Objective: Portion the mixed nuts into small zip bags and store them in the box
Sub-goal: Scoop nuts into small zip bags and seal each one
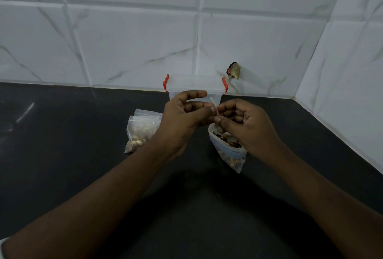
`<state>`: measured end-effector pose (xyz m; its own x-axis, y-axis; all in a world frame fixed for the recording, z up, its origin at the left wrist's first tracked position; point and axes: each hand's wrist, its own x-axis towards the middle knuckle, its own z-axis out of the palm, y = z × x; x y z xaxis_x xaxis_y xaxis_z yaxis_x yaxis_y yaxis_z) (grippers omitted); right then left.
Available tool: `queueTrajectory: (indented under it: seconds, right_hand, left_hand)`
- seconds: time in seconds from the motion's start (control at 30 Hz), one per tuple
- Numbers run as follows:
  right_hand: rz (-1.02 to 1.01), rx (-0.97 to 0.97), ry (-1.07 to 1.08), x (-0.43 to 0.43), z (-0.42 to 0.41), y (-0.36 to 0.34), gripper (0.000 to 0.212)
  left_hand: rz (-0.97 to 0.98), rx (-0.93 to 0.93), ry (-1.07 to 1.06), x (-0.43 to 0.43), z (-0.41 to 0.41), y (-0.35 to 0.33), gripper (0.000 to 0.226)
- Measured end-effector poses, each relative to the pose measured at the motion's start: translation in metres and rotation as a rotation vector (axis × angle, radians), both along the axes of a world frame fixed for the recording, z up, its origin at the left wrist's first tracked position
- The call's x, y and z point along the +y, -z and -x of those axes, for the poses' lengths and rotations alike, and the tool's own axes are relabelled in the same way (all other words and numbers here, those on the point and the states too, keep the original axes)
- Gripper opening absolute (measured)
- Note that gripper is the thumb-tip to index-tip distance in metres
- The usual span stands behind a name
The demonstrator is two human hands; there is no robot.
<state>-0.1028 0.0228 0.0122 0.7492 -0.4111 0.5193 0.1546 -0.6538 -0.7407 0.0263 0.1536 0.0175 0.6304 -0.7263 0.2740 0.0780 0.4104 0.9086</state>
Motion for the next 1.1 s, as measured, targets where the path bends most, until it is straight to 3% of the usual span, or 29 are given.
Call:
queueTrajectory:
  seconds: [0.7, 0.93, 1.1]
  right_hand:
    - [0.021, 0.002, -0.006, -0.0014, 0.0006, 0.0003, 0.018]
    - [0.245, -0.031, 0.067, 0.0015, 0.0022, -0.0022, 0.011]
    - [0.291, -0.100, 0.173, -0.0003, 0.0033, -0.0001, 0.012]
  left_hand:
    - [-0.019, -0.050, -0.027, -0.0008, -0.0022, 0.0030, 0.042]
    - [-0.033, -0.095, -0.044, -0.0007, -0.0025, 0.0038, 0.042]
    - [-0.073, -0.161, -0.108, -0.0027, -0.0003, 0.0037, 0.039]
